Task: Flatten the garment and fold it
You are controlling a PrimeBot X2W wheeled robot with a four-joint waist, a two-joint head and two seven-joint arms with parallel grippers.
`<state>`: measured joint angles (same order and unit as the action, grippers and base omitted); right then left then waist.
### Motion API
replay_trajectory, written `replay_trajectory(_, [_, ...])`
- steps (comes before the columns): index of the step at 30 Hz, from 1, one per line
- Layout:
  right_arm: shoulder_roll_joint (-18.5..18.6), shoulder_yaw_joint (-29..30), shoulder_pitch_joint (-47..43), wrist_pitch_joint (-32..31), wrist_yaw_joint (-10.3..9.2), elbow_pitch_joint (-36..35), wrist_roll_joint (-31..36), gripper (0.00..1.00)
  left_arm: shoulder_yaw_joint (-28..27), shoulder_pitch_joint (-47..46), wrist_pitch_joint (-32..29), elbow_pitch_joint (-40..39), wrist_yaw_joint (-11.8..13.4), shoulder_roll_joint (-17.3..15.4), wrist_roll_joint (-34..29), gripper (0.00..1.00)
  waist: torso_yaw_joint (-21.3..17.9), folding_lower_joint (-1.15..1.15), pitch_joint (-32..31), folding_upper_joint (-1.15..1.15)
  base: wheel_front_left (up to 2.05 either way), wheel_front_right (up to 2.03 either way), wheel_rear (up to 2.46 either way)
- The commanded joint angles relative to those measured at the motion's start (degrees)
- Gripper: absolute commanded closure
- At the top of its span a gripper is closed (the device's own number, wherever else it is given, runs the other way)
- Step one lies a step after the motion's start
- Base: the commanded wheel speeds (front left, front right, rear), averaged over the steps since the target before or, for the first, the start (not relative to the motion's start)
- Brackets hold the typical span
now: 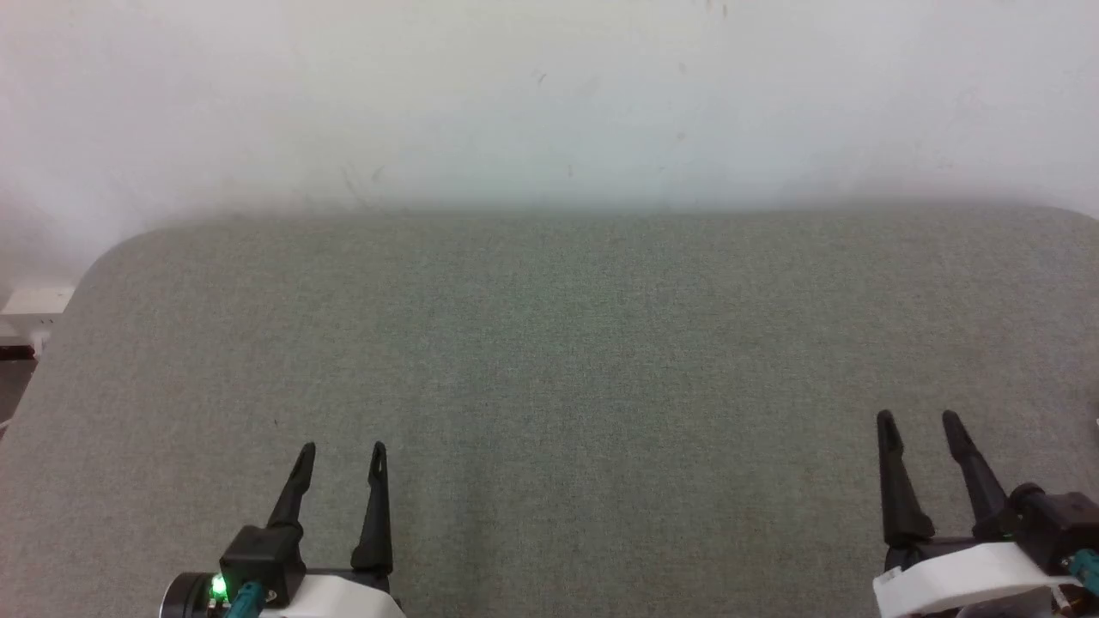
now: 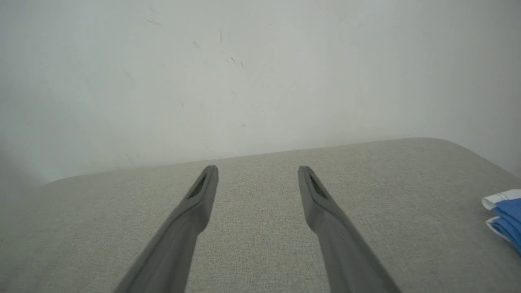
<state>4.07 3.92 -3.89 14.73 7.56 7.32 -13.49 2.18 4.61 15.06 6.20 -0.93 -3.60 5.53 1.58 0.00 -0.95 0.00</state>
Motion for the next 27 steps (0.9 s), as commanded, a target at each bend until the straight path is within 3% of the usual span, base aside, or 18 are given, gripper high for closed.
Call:
replay_trajectory(1, [-0.35, -0.14, -0.73, 0.26, -0.08, -0.42, -0.29, 0.00, 0.14, 0.51, -0.06, 0.30, 0.22, 0.30, -0.37, 0.00, 0.02, 0.00, -0.07, 0.00, 0.00, 0.00, 0.00])
replay_trajectory(27, [-1.18, -1.41, -2.79, 0.27, -0.08, -2.68, -0.15, 0.00, 1.43, 1.66, -0.06, 0.88, 0.84, 0.64, -1.77, 0.00, 0.51, 0.00, -0.29, 0.00, 0.00, 0.00, 0.00])
